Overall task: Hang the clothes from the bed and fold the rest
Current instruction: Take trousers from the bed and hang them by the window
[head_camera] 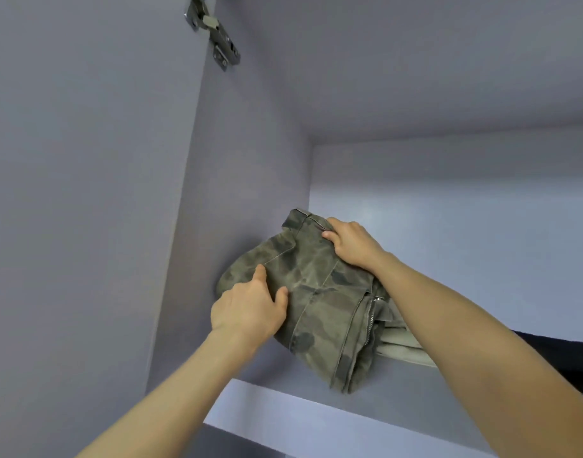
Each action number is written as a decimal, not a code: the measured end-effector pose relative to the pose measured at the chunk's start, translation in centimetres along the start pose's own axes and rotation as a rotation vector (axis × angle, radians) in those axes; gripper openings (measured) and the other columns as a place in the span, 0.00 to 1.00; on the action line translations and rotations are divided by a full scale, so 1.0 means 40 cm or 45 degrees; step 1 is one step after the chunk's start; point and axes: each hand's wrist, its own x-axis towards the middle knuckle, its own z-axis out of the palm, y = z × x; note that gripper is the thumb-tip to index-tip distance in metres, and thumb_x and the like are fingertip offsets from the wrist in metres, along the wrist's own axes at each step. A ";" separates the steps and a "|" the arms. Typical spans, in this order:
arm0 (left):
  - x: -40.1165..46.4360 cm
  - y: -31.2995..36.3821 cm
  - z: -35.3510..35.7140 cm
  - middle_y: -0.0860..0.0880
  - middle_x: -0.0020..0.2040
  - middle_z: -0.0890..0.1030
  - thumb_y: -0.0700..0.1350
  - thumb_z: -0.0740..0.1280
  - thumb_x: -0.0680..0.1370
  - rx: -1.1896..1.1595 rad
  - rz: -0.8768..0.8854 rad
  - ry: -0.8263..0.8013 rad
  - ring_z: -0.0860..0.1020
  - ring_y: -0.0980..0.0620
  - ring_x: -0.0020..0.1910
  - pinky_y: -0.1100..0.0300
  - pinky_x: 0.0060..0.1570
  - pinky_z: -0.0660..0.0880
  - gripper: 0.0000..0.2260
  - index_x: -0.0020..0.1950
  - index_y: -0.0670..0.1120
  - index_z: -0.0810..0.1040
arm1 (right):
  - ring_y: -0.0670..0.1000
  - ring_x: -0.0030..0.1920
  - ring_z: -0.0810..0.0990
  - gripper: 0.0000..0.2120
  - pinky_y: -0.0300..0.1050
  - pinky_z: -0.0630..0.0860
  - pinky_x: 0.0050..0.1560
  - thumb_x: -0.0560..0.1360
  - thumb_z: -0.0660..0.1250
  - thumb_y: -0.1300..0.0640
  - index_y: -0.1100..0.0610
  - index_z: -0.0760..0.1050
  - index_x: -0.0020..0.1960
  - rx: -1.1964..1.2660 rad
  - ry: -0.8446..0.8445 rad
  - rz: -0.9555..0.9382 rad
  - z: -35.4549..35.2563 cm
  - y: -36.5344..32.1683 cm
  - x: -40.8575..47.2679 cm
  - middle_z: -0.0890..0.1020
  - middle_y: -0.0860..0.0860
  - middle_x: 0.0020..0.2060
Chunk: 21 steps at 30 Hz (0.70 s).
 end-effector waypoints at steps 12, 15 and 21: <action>0.034 0.009 0.084 0.47 0.60 0.70 0.61 0.50 0.79 0.590 0.235 -0.059 0.67 0.46 0.62 0.53 0.58 0.65 0.21 0.62 0.54 0.74 | 0.57 0.70 0.64 0.24 0.54 0.60 0.70 0.82 0.47 0.47 0.59 0.62 0.71 0.134 -0.444 0.057 0.061 0.122 -0.070 0.66 0.54 0.71; 0.026 -0.008 0.108 0.54 0.69 0.66 0.65 0.49 0.77 0.291 0.387 -0.288 0.59 0.50 0.71 0.51 0.69 0.55 0.23 0.69 0.61 0.67 | 0.49 0.72 0.61 0.27 0.40 0.54 0.68 0.81 0.44 0.42 0.55 0.63 0.72 0.249 -0.699 0.026 0.040 0.104 -0.181 0.64 0.48 0.72; 0.034 -0.028 0.119 0.56 0.77 0.50 0.71 0.49 0.73 0.232 0.333 -0.650 0.41 0.51 0.76 0.47 0.73 0.40 0.28 0.72 0.67 0.53 | 0.49 0.76 0.43 0.34 0.56 0.45 0.74 0.73 0.47 0.29 0.39 0.44 0.75 0.157 -0.850 0.004 0.045 0.068 -0.342 0.45 0.44 0.76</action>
